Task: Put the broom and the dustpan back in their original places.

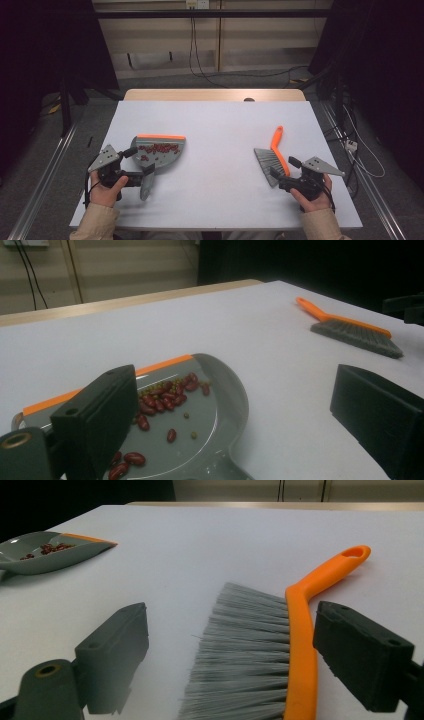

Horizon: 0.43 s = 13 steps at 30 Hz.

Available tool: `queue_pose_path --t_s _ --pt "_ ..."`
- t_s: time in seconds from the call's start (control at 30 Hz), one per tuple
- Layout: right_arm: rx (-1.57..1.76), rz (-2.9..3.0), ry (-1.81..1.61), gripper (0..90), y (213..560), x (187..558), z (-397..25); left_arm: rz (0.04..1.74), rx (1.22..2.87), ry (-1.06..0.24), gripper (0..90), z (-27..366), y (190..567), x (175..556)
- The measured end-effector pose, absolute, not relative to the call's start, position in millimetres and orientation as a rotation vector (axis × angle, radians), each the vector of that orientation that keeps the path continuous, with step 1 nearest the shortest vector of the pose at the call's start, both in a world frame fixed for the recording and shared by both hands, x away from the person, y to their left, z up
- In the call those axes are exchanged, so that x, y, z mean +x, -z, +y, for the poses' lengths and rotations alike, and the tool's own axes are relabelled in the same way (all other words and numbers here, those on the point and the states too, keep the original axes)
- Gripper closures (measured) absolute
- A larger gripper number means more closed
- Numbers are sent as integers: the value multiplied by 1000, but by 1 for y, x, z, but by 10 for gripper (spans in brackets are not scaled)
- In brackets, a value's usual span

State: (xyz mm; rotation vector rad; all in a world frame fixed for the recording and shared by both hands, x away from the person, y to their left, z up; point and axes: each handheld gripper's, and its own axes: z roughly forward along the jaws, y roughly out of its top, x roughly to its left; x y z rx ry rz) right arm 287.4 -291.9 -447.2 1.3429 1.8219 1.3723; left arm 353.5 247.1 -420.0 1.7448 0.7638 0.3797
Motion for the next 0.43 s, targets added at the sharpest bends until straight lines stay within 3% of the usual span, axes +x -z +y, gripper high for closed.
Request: queue_pose_path --t_s 0.43 --pt "1322 1834 -1379 145 449 288 -289 754 1761 -384 55 248 424 352"
